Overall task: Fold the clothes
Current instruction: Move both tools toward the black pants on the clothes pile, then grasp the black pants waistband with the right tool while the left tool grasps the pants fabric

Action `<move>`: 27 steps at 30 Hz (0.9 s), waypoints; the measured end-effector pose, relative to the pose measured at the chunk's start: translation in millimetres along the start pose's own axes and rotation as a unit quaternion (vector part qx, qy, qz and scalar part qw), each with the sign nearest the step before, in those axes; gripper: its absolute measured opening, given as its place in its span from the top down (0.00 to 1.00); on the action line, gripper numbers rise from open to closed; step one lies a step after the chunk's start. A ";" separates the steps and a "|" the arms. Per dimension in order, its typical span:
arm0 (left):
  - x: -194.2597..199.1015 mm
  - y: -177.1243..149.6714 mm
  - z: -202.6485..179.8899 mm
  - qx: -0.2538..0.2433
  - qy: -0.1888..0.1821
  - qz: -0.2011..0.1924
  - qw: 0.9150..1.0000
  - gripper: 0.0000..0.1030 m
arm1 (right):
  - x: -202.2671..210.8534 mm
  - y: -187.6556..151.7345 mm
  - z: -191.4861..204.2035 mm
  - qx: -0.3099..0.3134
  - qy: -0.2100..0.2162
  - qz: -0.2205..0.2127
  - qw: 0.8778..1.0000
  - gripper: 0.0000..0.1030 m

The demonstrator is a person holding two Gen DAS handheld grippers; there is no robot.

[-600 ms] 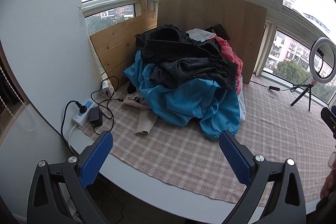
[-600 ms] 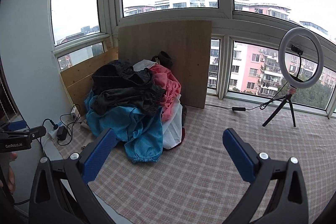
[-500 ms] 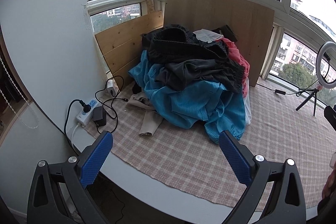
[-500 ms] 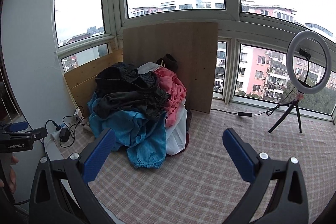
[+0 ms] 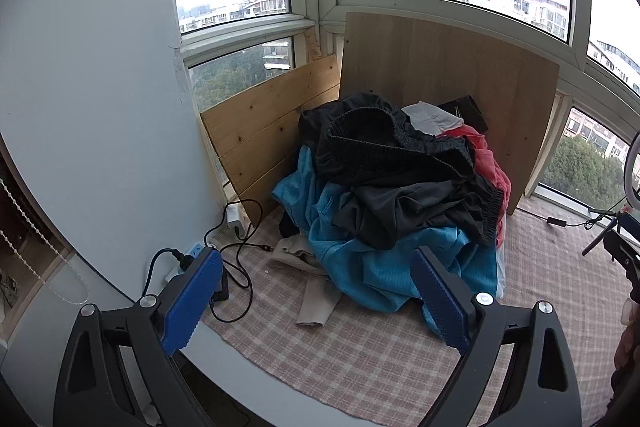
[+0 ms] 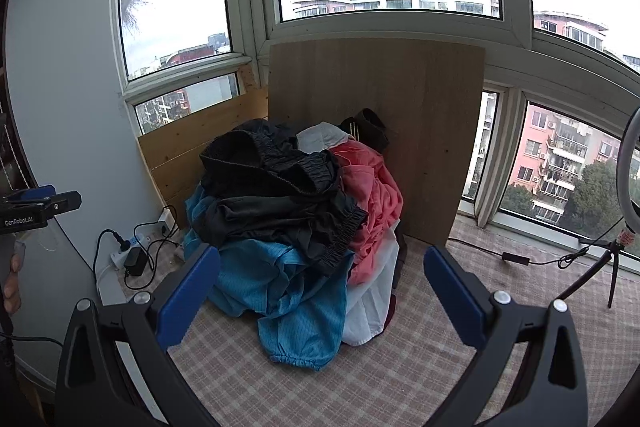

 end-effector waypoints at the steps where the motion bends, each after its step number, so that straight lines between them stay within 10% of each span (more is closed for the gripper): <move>1: -4.8 10.7 5.7 -0.005 0.001 -0.007 1.000 0.08 | -12.1 6.7 3.3 0.005 -0.003 0.004 1.000 0.00; 19: -117.4 58.2 50.5 -0.007 -0.069 -0.028 0.997 0.07 | -276.3 24.2 4.6 0.015 -0.092 0.150 0.984 0.21; 20: -123.7 58.8 51.3 -0.004 -0.070 -0.027 0.997 0.07 | -280.6 24.3 3.6 0.013 -0.090 0.153 0.984 0.25; 22: -135.4 63.2 53.0 -0.003 -0.072 -0.026 0.997 0.07 | -289.2 24.6 1.7 0.009 -0.087 0.158 0.984 0.73; 27: -159.8 64.6 55.7 0.006 -0.078 -0.013 0.997 0.07 | -279.3 38.8 0.5 0.010 -0.083 0.143 0.986 0.94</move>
Point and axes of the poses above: each gripper's, at about its wrist camera, not at the fingertips, and x roughly against the way its jaws point, z to its left, y to its top, the point moved 9 cm from there along -x, roughly the way its jaws point, and after that the axes turned 3 degrees about -x, right-handed, at the moved point
